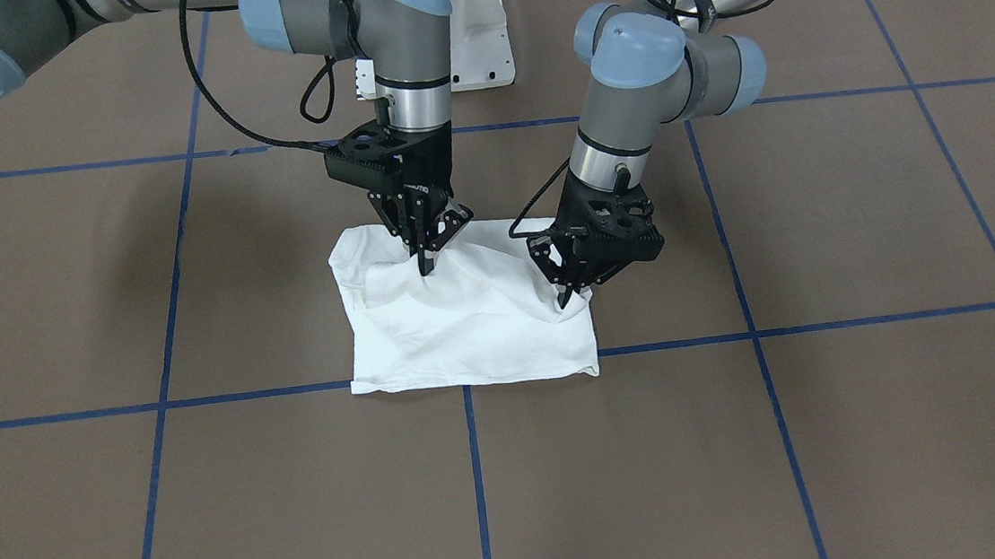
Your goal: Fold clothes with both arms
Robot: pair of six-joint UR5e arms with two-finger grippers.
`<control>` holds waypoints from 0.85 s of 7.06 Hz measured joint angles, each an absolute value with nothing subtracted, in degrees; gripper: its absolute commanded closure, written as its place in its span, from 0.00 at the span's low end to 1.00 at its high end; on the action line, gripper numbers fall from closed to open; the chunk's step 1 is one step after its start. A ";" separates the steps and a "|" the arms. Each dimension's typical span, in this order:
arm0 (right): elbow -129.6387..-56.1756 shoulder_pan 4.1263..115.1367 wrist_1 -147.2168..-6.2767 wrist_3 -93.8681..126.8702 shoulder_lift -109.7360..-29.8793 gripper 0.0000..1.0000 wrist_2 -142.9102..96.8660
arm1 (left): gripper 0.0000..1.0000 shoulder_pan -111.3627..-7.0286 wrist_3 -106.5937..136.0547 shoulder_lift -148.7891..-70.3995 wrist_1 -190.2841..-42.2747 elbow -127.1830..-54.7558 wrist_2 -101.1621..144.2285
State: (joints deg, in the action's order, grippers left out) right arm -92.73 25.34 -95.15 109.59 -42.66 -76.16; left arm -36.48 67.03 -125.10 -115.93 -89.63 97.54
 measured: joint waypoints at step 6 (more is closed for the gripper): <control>-85.79 30.23 -92.24 100.69 -41.18 0.00 -79.23 | 0.00 -37.85 59.27 -124.85 -119.74 -87.14 97.95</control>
State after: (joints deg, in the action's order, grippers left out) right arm -85.79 30.23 -92.24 100.69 -41.18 -79.23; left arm -37.85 59.27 -124.85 -119.74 -87.14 97.95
